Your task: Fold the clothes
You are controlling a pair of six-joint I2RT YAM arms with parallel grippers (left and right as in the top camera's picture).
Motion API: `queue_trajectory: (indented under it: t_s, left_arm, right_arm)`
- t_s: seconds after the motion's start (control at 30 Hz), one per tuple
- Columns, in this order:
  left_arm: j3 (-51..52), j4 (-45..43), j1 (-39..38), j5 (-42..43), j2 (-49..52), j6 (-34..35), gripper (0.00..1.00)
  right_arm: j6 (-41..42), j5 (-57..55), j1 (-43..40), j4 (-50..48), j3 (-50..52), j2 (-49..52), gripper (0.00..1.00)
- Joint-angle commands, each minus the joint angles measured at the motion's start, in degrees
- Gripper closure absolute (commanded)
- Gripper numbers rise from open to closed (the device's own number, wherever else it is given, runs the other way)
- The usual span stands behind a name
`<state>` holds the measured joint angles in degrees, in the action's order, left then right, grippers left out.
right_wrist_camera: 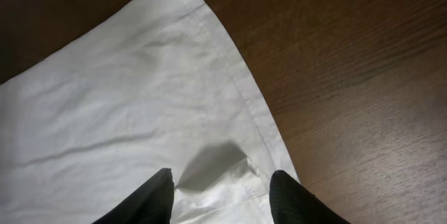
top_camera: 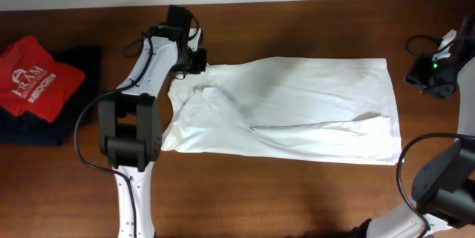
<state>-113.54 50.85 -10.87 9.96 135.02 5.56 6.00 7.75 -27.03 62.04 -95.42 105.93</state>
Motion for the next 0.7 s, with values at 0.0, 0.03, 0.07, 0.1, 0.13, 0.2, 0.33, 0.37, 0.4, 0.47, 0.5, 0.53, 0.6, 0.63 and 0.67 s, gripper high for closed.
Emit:
queue_trajectory:
  t_s: [0.0, 0.03, 0.07, 0.1, 0.13, 0.2, 0.33, 0.37, 0.4, 0.47, 0.5, 0.53, 0.6, 0.63, 0.67]
  left_arm:
    - [-9.1, -1.8, -0.7, 3.4, -0.2, -0.4, 0.76]
    - [-10.1, -2.8, -0.9, 3.4, -0.2, -1.0, 0.66]
    - [-10.3, -4.8, -1.3, 3.3, -0.1, -1.8, 0.5]
    - [-10.3, -5.7, -2.0, 3.3, 0.8, -2.5, 0.47]
    - [-10.3, -6.3, -2.7, 3.3, 2.1, -2.6, 0.46]
    - [-10.3, -6.1, -3.9, 3.4, 5.8, -2.6, 0.43]
    - [-10.3, -1.9, -5.6, 3.4, 9.4, -2.6, 0.43]
    - [-10.3, -1.5, -5.7, 3.3, 9.4, -2.6, 0.44]
    - [-10.3, -0.6, -5.7, 3.3, 9.4, -2.6, 0.51]
    - [-10.3, 1.5, -5.7, 3.4, 9.4, -2.6, 0.57]
    - [-10.3, 1.7, -5.7, 3.4, 9.4, -2.6, 0.57]
    - [-10.3, 1.8, -5.7, 3.4, 9.4, -2.6, 0.57]
    - [-10.3, 1.7, -5.7, 3.4, 9.4, -2.6, 0.97]
    - [-10.3, 1.7, -5.7, 3.4, 9.4, -2.6, 1.0]
    - [-10.5, 1.7, -5.7, 3.3, 9.4, -2.6, 1.0]
  right_arm:
    - [-0.2, 0.7, 0.1, 0.4, -0.6, -0.5, 0.51]
    - [-0.2, 0.7, 0.1, 0.4, -0.6, -0.5, 0.51]
    - [-0.2, 0.7, 0.1, 0.7, -0.6, -0.5, 0.51]
    - [-0.2, 0.7, 0.1, 1.0, -0.6, -0.5, 0.51]
    - [-0.2, 0.7, 0.1, 1.2, -0.6, -0.5, 0.51]
    - [-0.2, 0.7, 0.1, 1.3, -0.6, -0.5, 0.51]
    - [-0.2, 0.6, 0.1, 1.6, -0.6, -0.5, 0.51]
    - [-0.2, 0.7, 0.1, 1.6, -0.6, -0.5, 0.51]
    - [-0.2, 0.6, 0.1, 1.6, -0.6, -0.5, 0.51]
    - [-0.2, 0.6, 0.1, 1.6, -0.6, -0.5, 0.5]
    - [-0.2, 0.6, 0.1, 1.6, -0.6, -0.5, 0.5]
    - [-0.2, 0.6, 0.1, 1.6, -0.6, -0.5, 0.5]
    - [-0.2, 0.6, 0.1, 1.6, -0.6, -0.5, 0.5]
    - [-0.2, 0.6, 0.1, 1.6, -0.6, -0.5, 0.5]
    - [-0.2, 0.6, 0.1, 1.6, -0.6, -0.5, 0.5]
